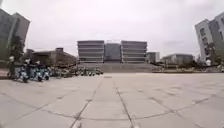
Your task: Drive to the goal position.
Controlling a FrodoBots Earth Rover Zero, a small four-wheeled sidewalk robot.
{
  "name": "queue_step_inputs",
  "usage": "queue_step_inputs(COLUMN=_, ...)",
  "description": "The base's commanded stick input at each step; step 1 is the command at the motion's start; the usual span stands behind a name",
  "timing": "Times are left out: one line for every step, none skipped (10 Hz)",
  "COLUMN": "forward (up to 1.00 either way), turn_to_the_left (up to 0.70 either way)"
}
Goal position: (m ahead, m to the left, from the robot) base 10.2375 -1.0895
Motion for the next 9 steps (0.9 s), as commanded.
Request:
queue_step_inputs(forward=0.70, turn_to_the_left=0.01)
queue_step_inputs(forward=0.70, turn_to_the_left=-0.01)
queue_step_inputs(forward=0.70, turn_to_the_left=-0.01)
queue_step_inputs(forward=0.70, turn_to_the_left=0.00)
queue_step_inputs(forward=0.70, turn_to_the_left=0.00)
queue_step_inputs(forward=0.70, turn_to_the_left=0.00)
queue_step_inputs(forward=0.70, turn_to_the_left=0.00)
queue_step_inputs(forward=0.70, turn_to_the_left=0.00)
queue_step_inputs(forward=0.70, turn_to_the_left=0.00)
